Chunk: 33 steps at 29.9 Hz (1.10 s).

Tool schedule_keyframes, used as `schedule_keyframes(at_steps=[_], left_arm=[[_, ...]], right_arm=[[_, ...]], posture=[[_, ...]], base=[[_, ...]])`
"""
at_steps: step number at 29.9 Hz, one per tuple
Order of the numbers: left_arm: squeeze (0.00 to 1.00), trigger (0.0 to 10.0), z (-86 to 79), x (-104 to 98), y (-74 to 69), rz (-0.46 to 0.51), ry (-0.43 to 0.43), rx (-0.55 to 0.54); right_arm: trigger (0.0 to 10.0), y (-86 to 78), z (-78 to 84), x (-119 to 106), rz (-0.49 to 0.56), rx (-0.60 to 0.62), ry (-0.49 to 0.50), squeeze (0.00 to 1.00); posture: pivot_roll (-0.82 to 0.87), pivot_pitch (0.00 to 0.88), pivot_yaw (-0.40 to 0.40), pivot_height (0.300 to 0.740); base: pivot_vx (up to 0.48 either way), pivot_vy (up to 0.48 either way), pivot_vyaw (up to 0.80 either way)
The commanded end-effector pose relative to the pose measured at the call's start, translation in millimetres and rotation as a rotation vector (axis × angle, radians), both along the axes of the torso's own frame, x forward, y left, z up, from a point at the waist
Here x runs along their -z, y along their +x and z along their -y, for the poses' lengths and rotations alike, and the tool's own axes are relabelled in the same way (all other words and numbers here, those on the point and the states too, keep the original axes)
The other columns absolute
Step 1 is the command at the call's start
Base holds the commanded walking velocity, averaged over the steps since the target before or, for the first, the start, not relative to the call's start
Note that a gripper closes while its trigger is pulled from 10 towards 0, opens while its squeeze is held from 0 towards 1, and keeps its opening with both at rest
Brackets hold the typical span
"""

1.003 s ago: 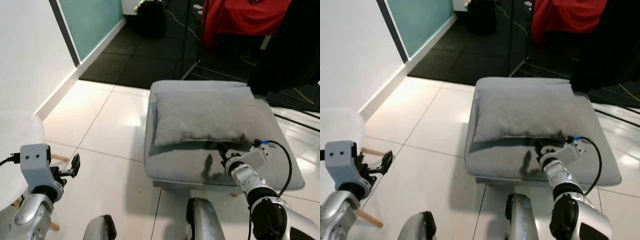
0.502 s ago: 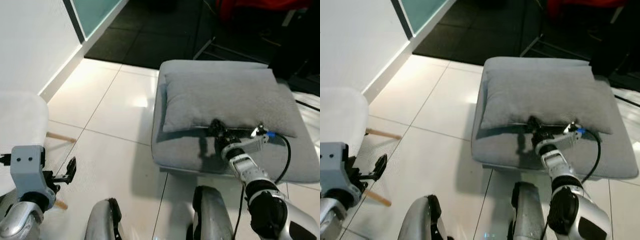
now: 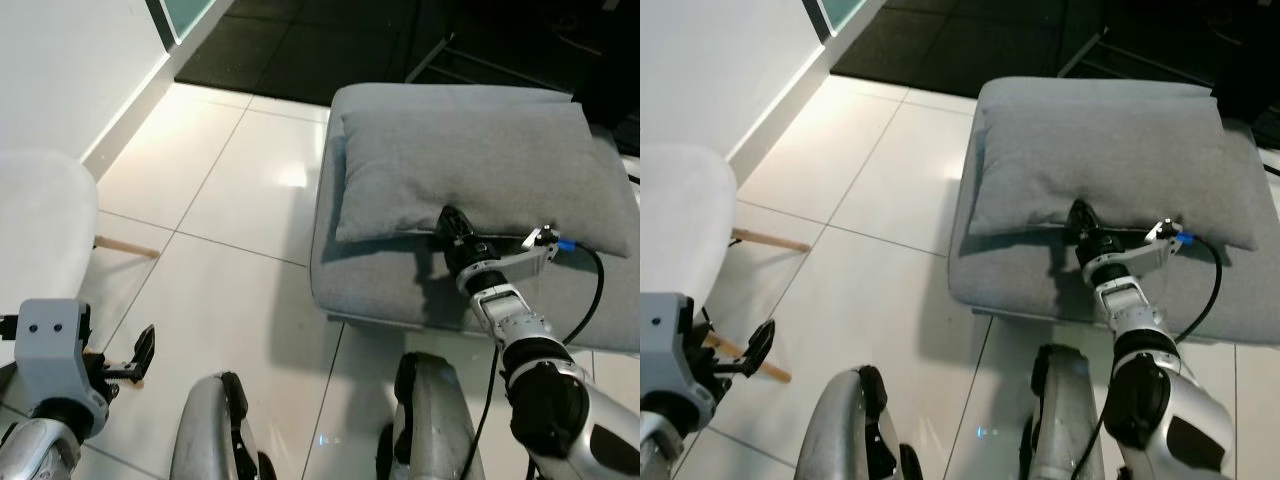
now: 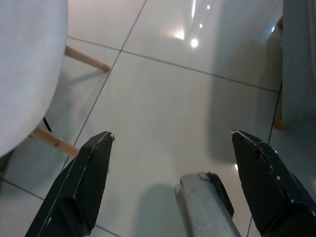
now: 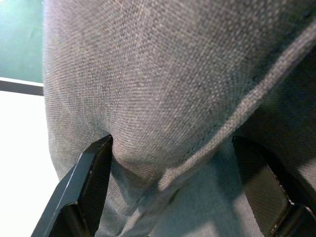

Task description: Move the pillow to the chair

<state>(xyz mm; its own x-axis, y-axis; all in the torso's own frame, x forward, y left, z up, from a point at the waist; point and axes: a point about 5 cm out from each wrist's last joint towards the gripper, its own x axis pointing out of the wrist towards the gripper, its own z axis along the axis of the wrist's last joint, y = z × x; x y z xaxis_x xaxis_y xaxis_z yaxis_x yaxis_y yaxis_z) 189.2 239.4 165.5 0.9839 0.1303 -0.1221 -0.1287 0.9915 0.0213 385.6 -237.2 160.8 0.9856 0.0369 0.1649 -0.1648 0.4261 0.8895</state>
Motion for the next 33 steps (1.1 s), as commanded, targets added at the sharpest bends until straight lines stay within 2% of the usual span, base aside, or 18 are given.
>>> schedule_keyframes(at_steps=[1,2,3,7,12,14,18,20,23,24,28,31,32,33], left_arm=[[0.00,10.0,-7.5,1.8,-8.0,-0.036,0.012,-0.028],[0.00,10.0,-7.5,1.8,-8.0,-0.036,0.012,-0.028],[0.00,10.0,-6.6,1.8,-10.6,-0.043,0.013,-0.028],[0.00,10.0,-4.5,1.0,-14.7,-0.050,0.014,-0.028],[0.00,10.0,-4.2,0.0,-14.0,-0.050,0.013,-0.027],[0.00,10.0,-3.6,0.4,-12.7,-0.050,0.010,-0.026],[0.00,10.0,-3.1,1.2,-11.9,-0.052,0.008,-0.024],[0.00,10.0,-1.3,2.6,-10.3,-0.055,0.002,-0.021],[0.00,10.0,-0.7,2.9,-9.1,-0.055,-0.001,-0.021],[0.00,10.0,-0.2,4.3,-6.0,-0.052,-0.004,-0.023],[0.00,10.0,0.2,6.1,-2.6,-0.048,-0.007,-0.025],[0.00,10.0,1.8,5.9,6.0,-0.025,-0.017,-0.026],[0.00,10.0,1.8,5.9,6.0,-0.025,-0.017,-0.026],[0.00,10.0,4.2,4.8,15.1,-0.001,-0.024,-0.019]], right_arm=[[10.0,-0.7,-0.3,3.6,-0.009,0.012,0.033,0.00],[10.0,-0.7,-0.3,3.6,-0.009,0.012,0.033,0.00],[0.0,2.6,-3.8,-5.2,0.034,-0.003,0.038,0.00],[0.0,10.6,-14.7,-31.2,0.164,-0.064,0.030,0.00],[0.0,12.1,-15.4,-39.9,0.208,-0.080,0.024,0.00],[0.0,12.2,-11.1,-48.0,0.245,-0.081,0.007,0.00],[0.0,12.0,-8.3,-50.5,0.253,-0.076,-0.001,0.00],[0.0,11.1,0.0,-54.4,0.257,-0.052,-0.015,0.00],[0.0,10.5,3.8,-55.5,0.256,-0.041,-0.024,0.00],[0.0,10.4,5.0,-55.6,0.244,-0.044,-0.072,0.00],[0.0,11.4,-0.1,-54.8,0.233,-0.069,-0.132,0.00],[0.0,14.7,-14.3,-55.2,0.220,-0.121,-0.273,0.00],[0.0,14.7,-14.3,-55.2,0.220,-0.121,-0.273,0.00],[0.0,17.7,-28.3,-55.8,0.211,-0.160,-0.375,0.00]], posture=[[0.14,0.499,0.087,0.425],[0.14,0.499,0.087,0.425],[0.14,0.505,0.087,0.425],[0.14,0.508,0.084,0.425],[0.14,0.509,0.082,0.425],[0.13,0.503,0.082,0.425],[0.12,0.494,0.076,0.425],[0.11,0.489,0.068,0.425],[0.10,0.481,0.064,0.425],[0.09,0.467,0.056,0.425],[0.08,0.454,0.048,0.425],[0.06,0.423,0.030,0.425],[0.06,0.423,0.030,0.425],[0.04,0.399,0.020,0.425]], base=[[0.000,0.000,0.00],[0.000,0.000,0.00],[0.000,0.000,0.00],[0.000,0.000,0.00],[0.000,0.000,0.00],[0.000,0.000,0.00],[0.000,0.000,0.00],[0.000,0.000,0.00],[0.000,0.000,0.00],[0.000,0.000,0.00],[0.000,0.000,0.00],[0.000,0.000,0.00],[0.000,0.000,0.00],[0.000,0.000,0.00]])
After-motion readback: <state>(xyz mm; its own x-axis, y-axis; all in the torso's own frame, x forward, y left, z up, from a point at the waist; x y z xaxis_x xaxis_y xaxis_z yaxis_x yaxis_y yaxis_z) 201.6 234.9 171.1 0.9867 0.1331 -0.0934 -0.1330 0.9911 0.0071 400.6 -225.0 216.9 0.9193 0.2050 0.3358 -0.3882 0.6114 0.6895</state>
